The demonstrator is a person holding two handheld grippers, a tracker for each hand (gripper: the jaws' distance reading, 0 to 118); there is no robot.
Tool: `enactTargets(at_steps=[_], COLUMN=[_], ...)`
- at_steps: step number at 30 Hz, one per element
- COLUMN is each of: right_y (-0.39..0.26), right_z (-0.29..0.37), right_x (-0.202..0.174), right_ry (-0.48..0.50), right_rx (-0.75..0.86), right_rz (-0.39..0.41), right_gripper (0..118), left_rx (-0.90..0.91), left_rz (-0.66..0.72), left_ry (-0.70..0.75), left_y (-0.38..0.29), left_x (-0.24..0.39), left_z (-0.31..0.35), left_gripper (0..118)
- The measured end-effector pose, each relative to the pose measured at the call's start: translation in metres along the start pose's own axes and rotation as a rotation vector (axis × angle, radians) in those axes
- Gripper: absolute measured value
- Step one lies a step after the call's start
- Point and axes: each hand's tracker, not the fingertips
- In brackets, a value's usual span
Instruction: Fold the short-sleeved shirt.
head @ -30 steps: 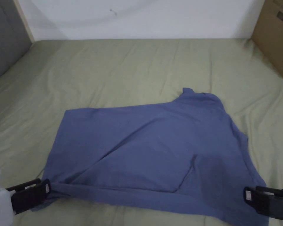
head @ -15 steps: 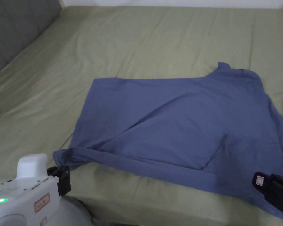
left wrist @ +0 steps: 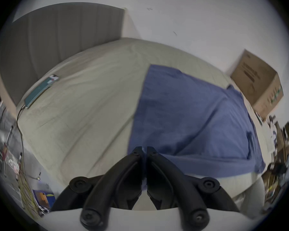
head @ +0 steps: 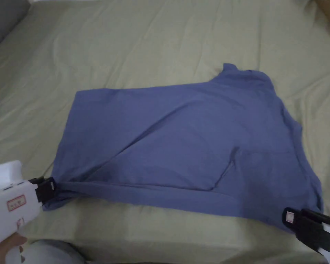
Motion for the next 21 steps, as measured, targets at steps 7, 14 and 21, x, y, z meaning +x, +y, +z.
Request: enactTargets(at_steps=[7, 14, 21], right_y=[0.003, 0.000, 0.017], right_z=[0.016, -0.008, -0.032], right_x=[0.005, 0.008, 0.049], right_ry=[-0.154, -0.261, -0.192], right_rx=[-0.007, -0.060, -0.083], right_rz=[0.148, 0.330, 0.149], right_gripper=[102, 101, 9], left_rx=[0.031, 0.051, 0.021], left_rz=[0.018, 0.103, 0.041], left_ry=[0.025, 0.026, 0.046], left_y=[-0.004, -0.006, -0.005], left_x=[0.005, 0.001, 0.011], left_z=[0.018, 0.030, 0.027], left_gripper=[2, 2, 2])
